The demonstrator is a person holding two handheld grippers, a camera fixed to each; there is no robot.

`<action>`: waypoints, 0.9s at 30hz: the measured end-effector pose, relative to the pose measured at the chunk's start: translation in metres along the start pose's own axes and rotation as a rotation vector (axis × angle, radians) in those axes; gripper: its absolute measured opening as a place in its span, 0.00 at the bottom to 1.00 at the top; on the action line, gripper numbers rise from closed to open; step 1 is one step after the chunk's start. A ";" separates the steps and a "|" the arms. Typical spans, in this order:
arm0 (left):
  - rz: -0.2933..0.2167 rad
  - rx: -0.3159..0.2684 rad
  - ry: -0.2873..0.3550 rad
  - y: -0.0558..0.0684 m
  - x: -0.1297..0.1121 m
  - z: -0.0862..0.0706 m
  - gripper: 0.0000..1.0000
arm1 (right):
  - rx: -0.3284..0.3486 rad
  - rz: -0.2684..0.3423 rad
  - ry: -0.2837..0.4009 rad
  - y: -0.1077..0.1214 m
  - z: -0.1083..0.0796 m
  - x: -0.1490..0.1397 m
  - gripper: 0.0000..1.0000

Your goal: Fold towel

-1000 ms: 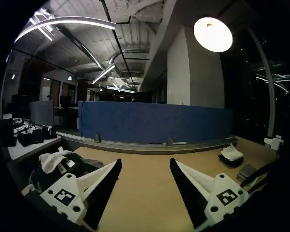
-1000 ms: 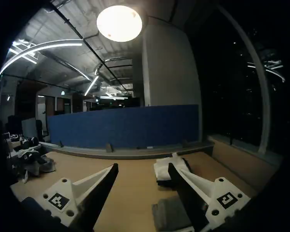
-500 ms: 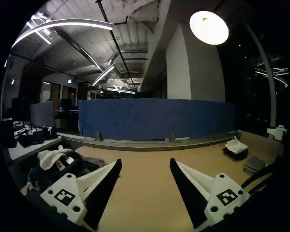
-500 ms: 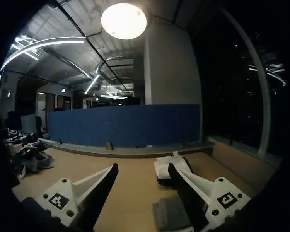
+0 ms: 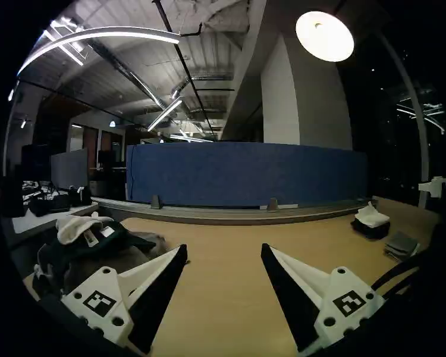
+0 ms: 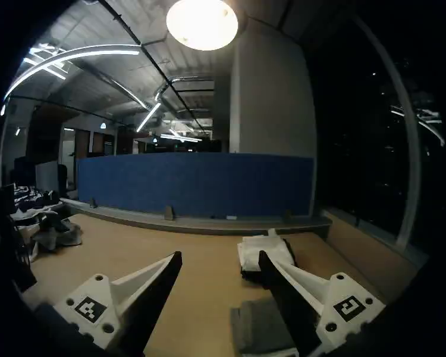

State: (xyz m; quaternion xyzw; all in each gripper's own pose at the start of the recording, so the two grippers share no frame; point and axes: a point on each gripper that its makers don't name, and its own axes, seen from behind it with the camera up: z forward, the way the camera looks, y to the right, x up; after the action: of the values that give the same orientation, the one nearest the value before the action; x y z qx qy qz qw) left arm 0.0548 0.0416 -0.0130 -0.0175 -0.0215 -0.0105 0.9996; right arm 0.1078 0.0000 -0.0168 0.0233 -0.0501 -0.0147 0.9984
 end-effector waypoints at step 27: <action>0.014 0.002 0.029 -0.031 -0.058 0.017 0.92 | 0.037 -0.044 0.024 -0.036 0.025 -0.015 1.00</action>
State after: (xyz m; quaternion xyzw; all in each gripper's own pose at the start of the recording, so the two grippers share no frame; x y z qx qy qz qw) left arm -0.0044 0.0124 0.0029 -0.0168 -0.0071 -0.0037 0.9998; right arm 0.0898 -0.0369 0.0044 0.0428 -0.0378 -0.0352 0.9978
